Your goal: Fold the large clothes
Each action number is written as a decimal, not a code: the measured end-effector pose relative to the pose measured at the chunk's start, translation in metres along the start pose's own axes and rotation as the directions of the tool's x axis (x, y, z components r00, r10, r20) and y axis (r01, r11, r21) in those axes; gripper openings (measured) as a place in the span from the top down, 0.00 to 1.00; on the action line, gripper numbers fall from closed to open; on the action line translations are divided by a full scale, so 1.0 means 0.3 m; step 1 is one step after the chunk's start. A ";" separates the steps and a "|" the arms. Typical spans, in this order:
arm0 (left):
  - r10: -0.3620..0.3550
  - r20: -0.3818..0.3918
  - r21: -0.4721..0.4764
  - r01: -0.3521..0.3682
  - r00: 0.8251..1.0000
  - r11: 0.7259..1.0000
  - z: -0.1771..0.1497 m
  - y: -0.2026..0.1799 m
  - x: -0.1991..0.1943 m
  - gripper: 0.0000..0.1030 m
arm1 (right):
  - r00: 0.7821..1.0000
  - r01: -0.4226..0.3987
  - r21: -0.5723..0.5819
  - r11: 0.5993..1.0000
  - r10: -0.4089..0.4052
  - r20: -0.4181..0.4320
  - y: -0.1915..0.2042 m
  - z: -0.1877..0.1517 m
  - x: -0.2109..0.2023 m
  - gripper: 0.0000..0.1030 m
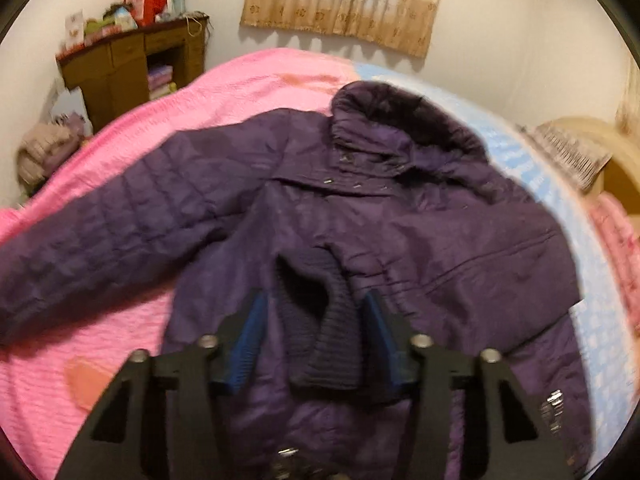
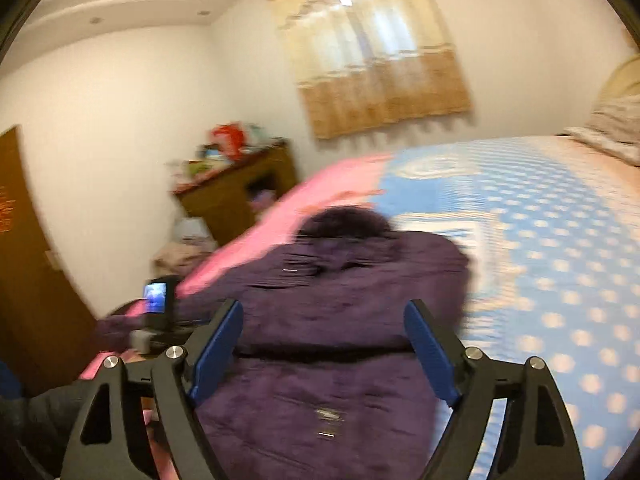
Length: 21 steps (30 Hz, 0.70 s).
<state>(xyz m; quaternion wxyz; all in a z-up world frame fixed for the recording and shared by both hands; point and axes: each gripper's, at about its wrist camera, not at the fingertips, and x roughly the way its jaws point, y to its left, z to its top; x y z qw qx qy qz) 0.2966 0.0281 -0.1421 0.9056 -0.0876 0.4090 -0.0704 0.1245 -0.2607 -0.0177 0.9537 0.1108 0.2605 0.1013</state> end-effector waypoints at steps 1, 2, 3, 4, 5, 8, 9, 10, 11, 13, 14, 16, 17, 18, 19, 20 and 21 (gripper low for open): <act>-0.028 0.005 -0.014 0.028 1.000 1.000 -0.002 -0.001 0.000 0.69 | 1.000 0.010 0.007 1.000 -0.009 -0.019 -0.016 -0.017 0.022 0.19; -0.068 0.010 -0.025 0.068 0.998 0.997 -0.008 -0.006 -0.002 0.86 | 0.999 0.015 0.014 1.000 -0.014 -0.044 -0.025 -0.039 0.052 0.19; -0.079 0.011 -0.013 0.079 0.997 0.997 -0.014 -0.020 -0.006 0.89 | 0.997 0.014 0.023 1.000 -0.013 -0.071 -0.031 -0.064 0.087 0.19; -0.058 0.021 0.023 0.058 0.998 0.998 -0.022 -0.040 -0.015 0.91 | 0.996 0.009 0.031 0.999 -0.006 -0.092 -0.034 -0.083 0.118 0.19; -0.054 0.028 0.043 0.053 0.998 0.998 -0.021 -0.050 -0.021 0.93 | 0.994 0.003 0.040 0.999 0.002 -0.111 -0.037 -0.105 0.147 0.19; -0.047 0.044 0.091 0.043 0.998 0.995 -0.027 -0.067 -0.051 0.94 | 0.984 -0.014 0.064 0.998 0.026 -0.177 -0.035 -0.167 0.242 0.19; -0.056 0.048 0.092 0.051 0.997 0.994 -0.026 -0.065 -0.062 0.94 | 0.979 -0.021 0.070 0.997 0.034 -0.203 -0.030 -0.187 0.271 0.19; -0.054 0.053 0.091 0.049 0.997 0.995 -0.023 -0.061 -0.074 0.94 | 0.974 -0.027 0.077 0.997 0.043 -0.224 -0.031 -0.198 0.292 0.19; -0.061 0.054 0.084 0.056 0.997 0.995 -0.017 -0.052 -0.081 0.95 | 0.970 -0.032 0.081 0.996 0.051 -0.239 -0.028 -0.210 0.304 0.19; -0.069 0.054 0.067 0.066 0.996 0.996 -0.009 -0.040 -0.095 0.95 | 0.965 -0.040 0.080 0.996 0.059 -0.254 -0.028 -0.238 0.313 0.19; -0.076 0.043 0.053 0.074 0.996 0.996 -0.007 -0.033 -0.108 0.95 | 0.965 -0.037 0.075 0.996 0.055 -0.257 -0.029 -0.239 0.314 0.19; -0.104 -0.002 -0.006 0.104 0.995 0.995 -0.013 -0.010 -0.130 0.95 | 0.966 -0.022 0.065 0.998 0.038 -0.257 -0.036 -0.237 0.313 0.19; -0.116 -0.011 -0.018 0.116 0.993 0.993 -0.024 -0.009 -0.149 0.95 | 0.967 -0.016 0.065 0.998 0.032 -0.253 -0.046 -0.234 0.305 0.19; -0.103 -0.015 -0.014 0.103 0.995 0.995 -0.041 -0.015 -0.171 0.95 | 0.969 -0.005 0.065 0.998 0.021 -0.248 -0.055 -0.226 0.305 0.19; -0.109 -0.024 -0.021 0.109 0.994 0.994 -0.061 -0.019 -0.190 0.95 | 0.970 0.004 0.065 0.998 0.012 -0.242 -0.063 -0.219 0.301 0.19; -0.119 -0.026 -0.024 0.119 0.993 0.993 -0.078 -0.025 -0.201 0.95 | 0.972 0.014 0.066 0.998 0.002 -0.236 -0.069 -0.207 0.304 0.19; -0.114 -0.028 -0.021 0.114 0.993 0.993 -0.099 -0.032 -0.214 0.95 | 0.974 0.027 0.069 0.997 -0.010 -0.226 -0.075 -0.192 0.313 0.19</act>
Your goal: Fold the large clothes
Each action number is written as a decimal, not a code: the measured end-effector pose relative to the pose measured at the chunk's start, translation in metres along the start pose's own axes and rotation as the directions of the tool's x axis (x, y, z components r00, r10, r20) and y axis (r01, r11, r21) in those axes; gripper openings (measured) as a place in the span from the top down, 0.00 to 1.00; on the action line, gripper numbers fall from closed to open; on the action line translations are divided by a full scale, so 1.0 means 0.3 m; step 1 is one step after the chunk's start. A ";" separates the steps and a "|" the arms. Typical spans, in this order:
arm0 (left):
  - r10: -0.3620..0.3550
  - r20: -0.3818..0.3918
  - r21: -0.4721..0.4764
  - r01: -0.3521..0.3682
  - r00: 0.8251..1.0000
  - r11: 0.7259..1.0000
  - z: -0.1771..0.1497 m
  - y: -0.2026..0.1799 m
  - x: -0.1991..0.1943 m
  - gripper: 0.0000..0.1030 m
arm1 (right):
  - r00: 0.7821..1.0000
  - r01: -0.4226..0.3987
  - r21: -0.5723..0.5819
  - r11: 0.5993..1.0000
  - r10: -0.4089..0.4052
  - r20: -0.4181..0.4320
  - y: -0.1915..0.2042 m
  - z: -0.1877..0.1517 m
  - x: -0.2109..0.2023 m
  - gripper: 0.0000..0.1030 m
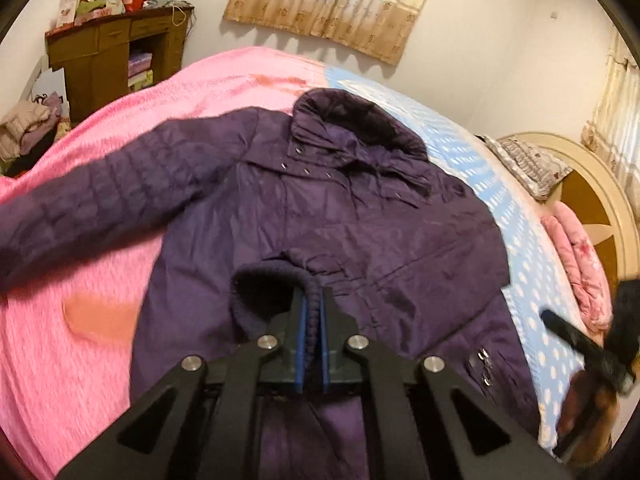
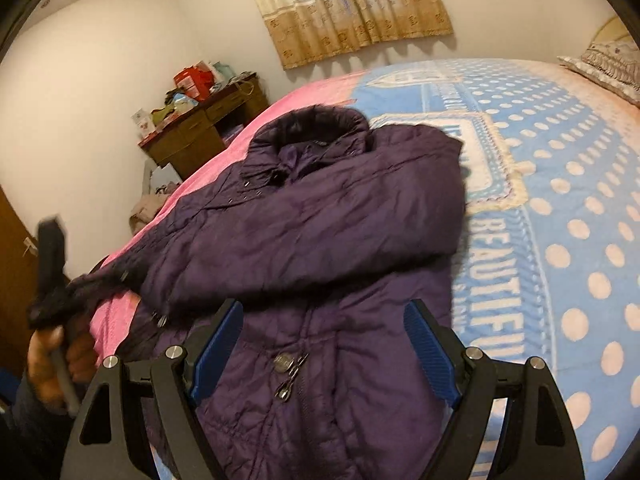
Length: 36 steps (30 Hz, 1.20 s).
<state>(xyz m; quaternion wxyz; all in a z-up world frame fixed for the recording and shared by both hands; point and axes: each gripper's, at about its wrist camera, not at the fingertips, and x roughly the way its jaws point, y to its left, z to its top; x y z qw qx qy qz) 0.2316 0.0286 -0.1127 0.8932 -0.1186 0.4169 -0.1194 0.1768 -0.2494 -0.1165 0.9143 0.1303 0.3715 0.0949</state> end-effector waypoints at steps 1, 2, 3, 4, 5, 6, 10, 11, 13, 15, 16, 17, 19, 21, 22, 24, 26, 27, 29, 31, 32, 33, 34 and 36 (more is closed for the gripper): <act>0.000 -0.007 0.001 0.000 1.000 1.000 -0.027 -0.009 -0.010 0.95 | 1.000 0.005 0.003 1.000 -0.005 0.005 -0.003 0.018 0.001 0.19; -0.010 -0.010 0.007 0.010 1.000 1.000 -0.045 -0.020 -0.017 0.95 | 1.000 0.009 0.002 1.000 -0.009 0.007 -0.004 0.040 0.014 0.19; -0.007 -0.006 0.019 0.007 1.000 1.000 -0.059 -0.029 -0.024 0.95 | 1.000 0.019 -0.009 1.000 -0.019 0.004 0.002 0.060 0.035 0.19; 0.014 0.012 0.043 -0.014 1.000 0.999 -0.072 -0.040 -0.027 0.95 | 1.000 0.030 -0.022 0.999 -0.030 0.001 0.008 0.079 0.054 0.19; 0.037 0.033 0.071 -0.039 0.999 0.997 -0.078 -0.049 -0.019 0.95 | 0.999 0.044 -0.041 0.998 -0.045 -0.008 0.018 0.097 0.082 0.19; 0.064 0.035 0.090 -0.067 0.997 0.994 -0.084 -0.049 0.001 0.95 | 0.998 0.060 -0.054 0.997 -0.061 -0.019 0.024 0.109 0.117 0.19; 0.119 0.016 0.097 -0.120 0.993 0.988 -0.100 -0.021 0.056 0.94 | 0.989 0.111 -0.108 0.988 -0.120 -0.082 0.043 0.133 0.259 0.19; 0.125 0.018 0.101 -0.126 0.992 0.987 -0.103 -0.021 0.059 0.93 | 0.985 0.124 -0.117 0.985 -0.136 -0.102 0.041 0.127 0.291 0.19; 0.126 0.019 0.110 -0.127 0.992 0.986 -0.109 -0.013 0.077 0.93 | 0.980 0.133 -0.124 0.983 -0.149 -0.132 0.027 0.110 0.344 0.19; 0.131 0.025 0.123 -0.133 0.991 0.983 -0.115 -0.009 0.083 0.92 | 0.976 0.135 -0.122 0.983 -0.153 -0.154 0.011 0.084 0.382 0.19; 0.129 0.034 0.138 -0.132 0.991 0.982 -0.117 -0.014 0.086 0.92 | 0.977 0.134 -0.120 0.984 -0.152 -0.150 0.006 0.077 0.392 0.19; 0.130 0.039 0.151 -0.134 0.991 0.979 -0.115 -0.020 0.086 0.93 | 0.978 0.133 -0.119 0.984 -0.150 -0.147 0.002 0.073 0.394 0.19; 0.125 0.059 0.168 -0.134 0.990 0.977 -0.093 -0.028 0.079 0.94 | 0.980 0.127 -0.110 0.986 -0.142 -0.141 -0.007 0.080 0.388 0.19; 0.125 0.087 0.173 -0.138 0.988 0.975 -0.060 -0.028 0.058 0.94 | 0.985 0.117 -0.093 0.989 -0.128 -0.119 -0.004 0.089 0.360 0.19; 0.130 0.106 0.167 -0.146 0.986 0.975 -0.036 -0.024 0.045 0.94 | 0.987 0.110 -0.085 0.990 -0.118 -0.105 0.001 0.099 0.338 0.19; 0.132 0.115 0.147 -0.149 0.984 0.978 -0.001 -0.008 0.035 0.94 | 0.992 0.105 -0.080 0.991 -0.110 -0.058 0.025 0.122 0.288 0.19; 0.148 0.114 0.145 -0.164 0.982 0.976 0.006 0.001 0.041 0.94 | 0.995 0.093 -0.082 0.992 -0.094 -0.014 0.050 0.153 0.246 0.19; 0.152 0.108 0.153 -0.167 0.982 0.974 -0.001 0.003 0.050 0.94 | 0.996 0.091 -0.086 0.992 -0.092 -0.006 0.060 0.170 0.238 0.19; 0.153 0.068 0.173 -0.163 0.986 0.971 -0.031 -0.002 0.076 0.94 | 0.994 0.102 -0.113 0.988 -0.105 -0.017 0.073 0.189 0.257 0.19; 0.163 0.050 0.189 -0.170 0.985 0.967 -0.063 -0.007 0.088 0.91 | 0.991 0.120 -0.122 0.985 -0.125 -0.038 0.068 0.197 0.300 0.19; 0.187 0.067 0.191 -0.196 0.980 0.962 -0.069 -0.007 0.078 0.84 | 0.989 0.129 -0.117 0.985 -0.136 -0.054 0.057 0.198 0.326 0.19; 0.211 0.080 0.185 -0.222 0.974 0.957 -0.067 -0.003 0.065 0.79 | 0.986 0.145 -0.110 0.983 -0.153 -0.066 0.047 0.197 0.351 0.19; 0.226 0.096 0.170 -0.240 0.969 0.956 -0.059 0.002 0.045 0.69 | 0.983 0.159 -0.108 0.981 -0.168 -0.080 0.034 0.193 0.377 0.19; 0.236 0.173 0.132 -0.260 0.956 0.957 -0.037 0.006 -0.014 0.57 | 0.977 0.172 -0.118 0.978 -0.184 -0.102 0.018 0.184 0.422 0.19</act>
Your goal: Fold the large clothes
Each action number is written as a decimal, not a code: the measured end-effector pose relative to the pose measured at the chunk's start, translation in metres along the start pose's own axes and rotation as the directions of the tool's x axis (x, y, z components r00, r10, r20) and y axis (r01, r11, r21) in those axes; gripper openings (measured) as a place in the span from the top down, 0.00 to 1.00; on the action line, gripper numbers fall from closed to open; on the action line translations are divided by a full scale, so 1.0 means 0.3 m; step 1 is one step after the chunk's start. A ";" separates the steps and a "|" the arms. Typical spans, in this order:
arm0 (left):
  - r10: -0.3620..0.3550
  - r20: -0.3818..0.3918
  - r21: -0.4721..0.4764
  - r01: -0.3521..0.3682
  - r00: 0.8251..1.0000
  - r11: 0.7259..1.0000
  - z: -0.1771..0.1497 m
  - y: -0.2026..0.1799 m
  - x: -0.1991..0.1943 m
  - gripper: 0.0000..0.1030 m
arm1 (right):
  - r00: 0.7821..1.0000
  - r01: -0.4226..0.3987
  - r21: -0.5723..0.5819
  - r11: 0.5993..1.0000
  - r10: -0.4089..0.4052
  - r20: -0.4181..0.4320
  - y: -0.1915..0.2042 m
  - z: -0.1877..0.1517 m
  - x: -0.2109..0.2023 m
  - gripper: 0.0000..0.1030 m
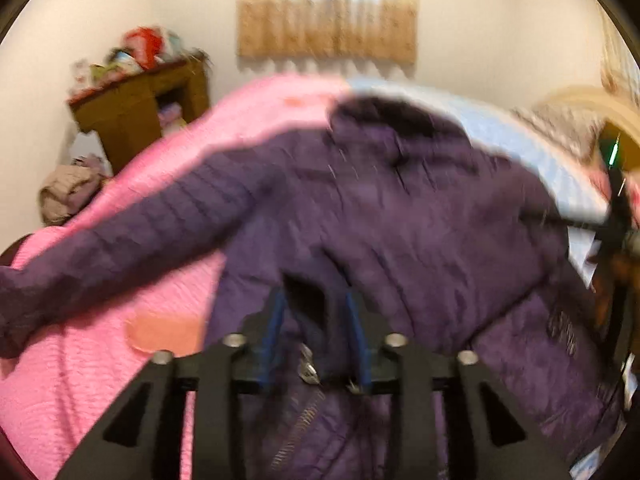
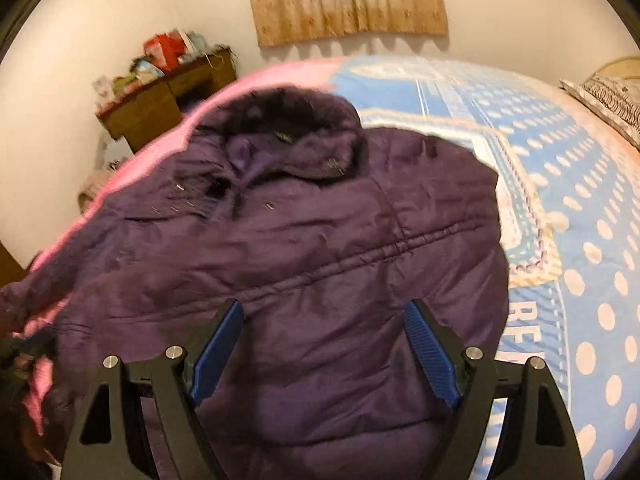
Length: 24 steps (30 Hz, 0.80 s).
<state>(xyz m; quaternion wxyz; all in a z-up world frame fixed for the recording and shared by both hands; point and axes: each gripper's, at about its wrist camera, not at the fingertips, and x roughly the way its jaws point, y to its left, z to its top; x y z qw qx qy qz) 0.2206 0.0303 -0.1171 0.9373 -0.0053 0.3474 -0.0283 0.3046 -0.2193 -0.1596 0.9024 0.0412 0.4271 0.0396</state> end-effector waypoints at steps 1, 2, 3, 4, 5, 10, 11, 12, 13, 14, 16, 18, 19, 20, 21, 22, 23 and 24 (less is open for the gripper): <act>0.013 0.049 -0.005 -0.012 0.999 1.000 0.020 0.001 -0.028 0.43 | 1.000 0.007 -0.006 1.000 -0.007 -0.006 0.001 -0.006 0.017 0.19; 0.018 0.072 0.000 -0.018 0.997 1.000 0.033 -0.003 -0.038 0.32 | 1.000 0.017 -0.014 1.000 -0.017 -0.015 0.006 -0.009 0.032 0.19; 0.018 0.087 0.017 -0.019 0.996 1.000 0.051 -0.019 -0.039 0.29 | 1.000 0.025 -0.019 1.000 -0.025 -0.017 0.012 -0.011 0.041 0.19; 0.014 0.083 0.033 -0.017 0.996 0.999 0.065 -0.039 -0.024 0.29 | 0.999 0.036 -0.027 0.999 -0.037 -0.021 0.018 -0.013 0.051 0.19; 0.015 0.076 0.041 -0.018 0.997 0.999 0.068 -0.050 -0.008 0.29 | 0.999 0.045 -0.036 0.998 -0.046 -0.027 0.024 -0.015 0.059 0.19; 0.105 -0.019 0.129 -0.102 0.994 0.986 0.033 -0.122 0.177 0.27 | 0.998 0.055 -0.070 0.996 -0.057 -0.031 0.028 -0.034 0.082 0.17; 0.114 -0.052 0.125 -0.107 0.992 0.986 0.021 -0.114 0.215 0.26 | 0.998 0.052 -0.072 0.996 -0.054 -0.030 0.026 -0.037 0.087 0.17; 0.114 -0.075 0.121 -0.104 0.991 0.987 0.011 -0.104 0.235 0.24 | 0.998 0.049 -0.072 0.996 -0.051 -0.031 0.022 -0.038 0.093 0.17; 0.120 -0.080 0.117 -0.111 0.989 0.987 0.003 -0.098 0.243 0.19 | 0.998 0.048 -0.072 0.996 -0.050 -0.030 0.021 -0.038 0.097 0.17; 0.127 -0.076 0.113 -0.118 0.989 0.987 -0.001 -0.094 0.240 0.14 | 0.998 0.051 -0.075 0.996 -0.054 -0.029 0.022 -0.040 0.102 0.16; 0.123 -0.085 0.101 -0.114 0.989 0.988 -0.007 -0.084 0.247 0.12 | 0.998 0.050 -0.080 0.996 -0.053 -0.029 0.024 -0.041 0.109 0.15; 0.101 -0.106 0.081 -0.093 0.989 0.992 -0.014 -0.077 0.257 0.08 | 0.998 0.052 -0.085 0.995 -0.055 -0.031 0.027 -0.040 0.113 0.14; 0.096 -0.113 0.062 -0.089 0.989 0.994 -0.014 -0.065 0.262 0.04 | 0.998 0.053 -0.087 0.995 -0.055 -0.032 0.027 -0.041 0.113 0.14; 0.089 -0.118 0.053 -0.083 0.989 0.995 -0.015 -0.059 0.263 0.03 | 0.998 0.049 -0.086 0.995 -0.052 -0.034 0.026 -0.040 0.110 0.14; 0.078 -0.123 0.045 -0.073 0.989 0.996 -0.017 -0.055 0.265 0.03 | 0.998 0.043 -0.089 0.995 -0.047 -0.037 0.025 -0.035 0.103 0.14; 0.069 -0.125 0.037 -0.065 0.990 0.997 -0.020 -0.051 0.265 0.03 | 0.999 0.036 -0.096 0.995 -0.040 -0.037 0.026 -0.029 0.090 0.14; 0.066 -0.125 0.034 -0.062 0.990 0.997 -0.018 -0.053 0.269 0.03 | 0.999 0.035 -0.089 0.995 -0.036 -0.018 0.018 -0.020 0.063 0.14; 0.063 -0.121 0.032 -0.060 0.991 0.998 -0.019 -0.052 0.266 0.03 | 0.998 0.041 -0.045 0.998 -0.039 0.046 -0.002 -0.003 0.007 0.14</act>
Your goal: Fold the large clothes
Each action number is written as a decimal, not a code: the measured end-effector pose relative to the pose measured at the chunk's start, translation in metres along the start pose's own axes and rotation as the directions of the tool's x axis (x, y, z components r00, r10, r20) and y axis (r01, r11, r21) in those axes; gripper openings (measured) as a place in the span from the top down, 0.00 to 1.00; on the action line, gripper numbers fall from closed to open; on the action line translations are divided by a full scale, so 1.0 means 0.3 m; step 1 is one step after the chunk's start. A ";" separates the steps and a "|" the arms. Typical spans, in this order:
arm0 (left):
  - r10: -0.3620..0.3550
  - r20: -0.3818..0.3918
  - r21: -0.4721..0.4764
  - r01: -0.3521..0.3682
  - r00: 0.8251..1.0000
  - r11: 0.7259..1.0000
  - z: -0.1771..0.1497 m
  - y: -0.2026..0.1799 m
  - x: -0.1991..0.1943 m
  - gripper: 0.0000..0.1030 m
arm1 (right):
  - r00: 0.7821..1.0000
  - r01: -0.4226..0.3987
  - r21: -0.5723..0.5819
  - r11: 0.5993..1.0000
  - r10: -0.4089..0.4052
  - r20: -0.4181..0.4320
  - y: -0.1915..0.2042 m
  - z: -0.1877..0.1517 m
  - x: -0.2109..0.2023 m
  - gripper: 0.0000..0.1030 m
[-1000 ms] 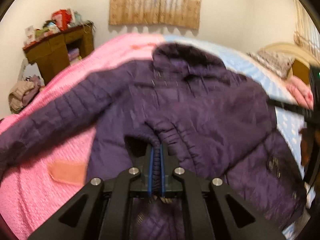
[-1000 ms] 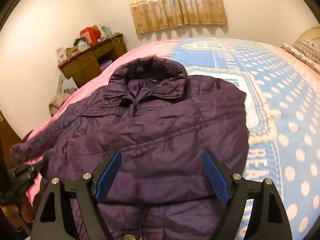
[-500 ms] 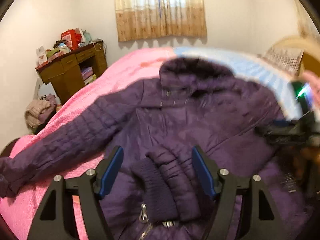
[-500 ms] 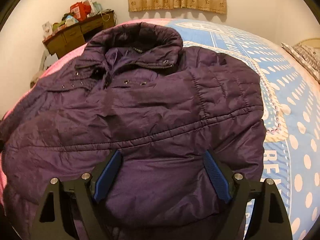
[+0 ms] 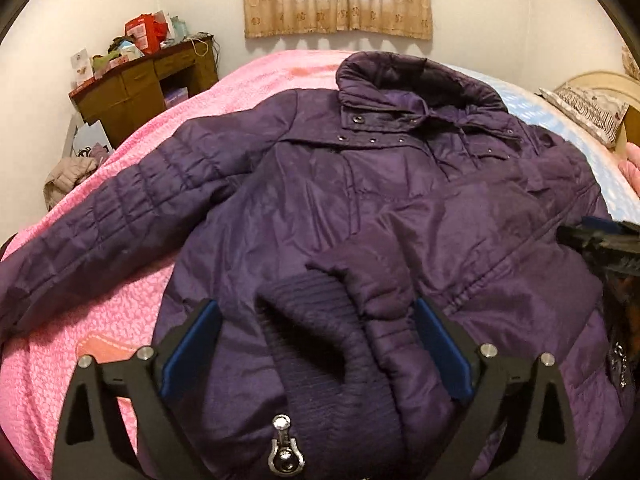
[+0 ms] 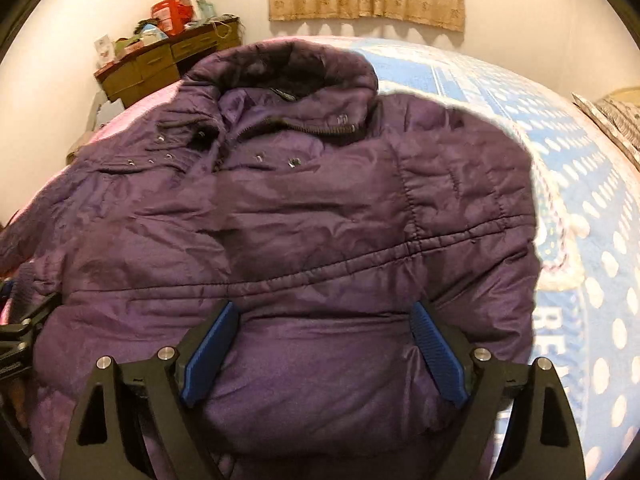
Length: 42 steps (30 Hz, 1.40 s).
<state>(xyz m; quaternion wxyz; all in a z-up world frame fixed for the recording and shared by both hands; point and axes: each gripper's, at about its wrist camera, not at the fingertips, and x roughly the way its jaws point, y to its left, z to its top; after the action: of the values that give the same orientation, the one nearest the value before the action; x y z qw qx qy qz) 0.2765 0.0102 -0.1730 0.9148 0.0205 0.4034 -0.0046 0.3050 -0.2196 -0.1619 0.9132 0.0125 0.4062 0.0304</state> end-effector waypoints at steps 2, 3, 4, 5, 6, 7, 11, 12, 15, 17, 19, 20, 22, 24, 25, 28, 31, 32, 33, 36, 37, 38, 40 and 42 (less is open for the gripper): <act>-0.001 0.005 -0.003 0.001 1.000 1.000 -0.001 -0.001 0.002 0.02 | 0.996 0.002 0.061 0.998 -0.008 0.086 -0.028 0.037 -0.076 0.14; -0.001 0.004 -0.002 0.001 1.000 1.000 -0.001 -0.002 0.003 0.02 | 0.994 0.006 0.065 0.998 -0.013 0.110 -0.034 0.062 -0.093 0.14; -0.001 0.002 -0.002 0.001 1.000 1.000 0.001 -0.003 0.005 0.02 | 0.994 0.021 0.055 0.998 -0.027 0.106 -0.037 0.080 -0.088 0.14; 0.001 -0.001 -0.002 -0.001 1.000 1.000 0.002 -0.004 0.007 0.01 | 0.995 0.041 0.044 0.998 -0.045 0.092 -0.042 0.093 -0.070 0.14; 0.000 -0.002 -0.002 0.000 1.000 1.000 0.003 -0.003 0.007 0.01 | 0.995 0.061 0.035 0.998 -0.063 0.071 -0.050 0.105 -0.037 0.14; -0.002 -0.001 -0.004 0.002 1.000 1.000 0.002 -0.003 0.006 0.01 | 0.996 0.065 0.031 0.997 -0.066 0.054 -0.057 0.109 -0.012 0.14; -0.018 -0.001 -0.019 0.018 1.000 1.000 0.000 0.009 0.007 0.00 | 0.997 0.080 0.017 0.997 -0.080 -0.014 -0.071 0.081 0.110 0.14; -0.020 0.000 -0.020 0.020 1.000 1.000 0.000 0.010 0.006 0.00 | 0.995 0.095 0.005 0.995 -0.095 -0.032 -0.071 0.065 0.134 0.14; -0.019 0.002 -0.018 0.019 1.000 1.000 -0.002 0.008 0.006 0.00 | 0.992 0.114 -0.017 0.993 -0.115 -0.050 -0.068 0.043 0.177 0.14; -0.022 0.001 -0.021 0.022 1.000 1.000 -0.001 0.010 0.008 0.00 | 0.991 0.119 -0.021 0.993 -0.120 -0.055 -0.067 0.042 0.186 0.14; -0.027 0.001 -0.024 0.027 1.000 0.999 -0.002 0.012 0.009 0.00 | 0.992 0.111 -0.013 0.994 -0.111 -0.056 -0.074 0.039 0.194 0.13; -0.027 0.001 -0.025 0.027 1.000 0.999 -0.002 0.012 0.009 0.00 | 0.993 0.108 -0.009 0.994 -0.108 -0.056 -0.075 0.039 0.196 0.13; -0.029 0.000 -0.027 0.029 1.000 0.999 -0.002 0.012 0.011 0.00 | 0.991 0.118 -0.019 0.993 -0.119 -0.058 -0.066 0.039 0.200 0.13; -0.031 0.002 -0.029 0.031 1.000 0.999 -0.003 0.014 0.010 0.00 | 0.991 0.116 -0.020 0.993 -0.117 -0.065 -0.065 0.043 0.195 0.13; -0.032 0.003 -0.031 0.032 0.999 0.999 -0.004 0.015 0.010 0.00 | 0.990 0.122 -0.029 0.992 -0.124 -0.071 -0.060 0.046 0.182 0.13; -0.033 0.007 -0.037 0.033 0.999 0.999 -0.006 0.018 0.007 0.00 | 0.990 0.129 -0.007 0.992 -0.129 -0.052 -0.014 0.052 0.083 0.13; -0.033 0.007 -0.038 0.033 0.999 0.999 -0.004 0.018 0.007 0.00 | 1.000 -0.001 -0.008 1.000 0.001 -0.010 0.098 0.039 -0.044 0.13; -0.031 0.007 -0.036 0.031 1.000 0.999 -0.004 0.017 0.007 0.00 | 1.000 -0.018 -0.056 0.998 0.018 -0.002 0.151 0.030 -0.073 0.13; -0.028 0.007 -0.035 0.029 1.000 0.999 -0.004 0.015 0.006 0.00 | 1.000 -0.028 -0.091 0.995 0.028 -0.001 0.190 0.021 -0.085 0.13; -0.027 0.007 -0.035 0.028 1.000 0.999 -0.005 0.016 0.006 0.00 | 0.997 -0.072 -0.125 0.990 0.069 -0.027 0.265 -0.020 -0.072 0.13; -0.027 0.008 -0.036 0.027 1.000 0.999 -0.004 0.015 0.005 0.00 | 0.996 -0.078 -0.127 0.989 0.073 -0.043 0.277 -0.032 -0.056 0.13; -0.027 0.009 -0.036 0.027 1.000 0.999 -0.005 0.015 0.005 0.00 | 0.996 -0.079 -0.129 0.988 0.072 -0.061 0.283 -0.054 -0.037 0.13; -0.024 0.010 -0.036 0.025 1.000 0.999 -0.005 0.015 0.005 0.00 | 0.994 -0.066 -0.143 0.988 0.052 -0.099 0.289 -0.099 0.013 0.13; -0.024 0.009 -0.036 0.024 1.000 0.999 -0.007 0.015 0.006 0.00 | 0.995 -0.069 -0.142 0.987 0.056 -0.088 0.282 -0.124 0.027 0.13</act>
<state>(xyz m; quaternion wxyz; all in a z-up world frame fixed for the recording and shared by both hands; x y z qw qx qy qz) 0.2763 0.0149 -0.1755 0.9166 -0.0010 0.3996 -0.0084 0.2791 -0.1348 -0.1887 0.8924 -0.0423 0.4403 0.0889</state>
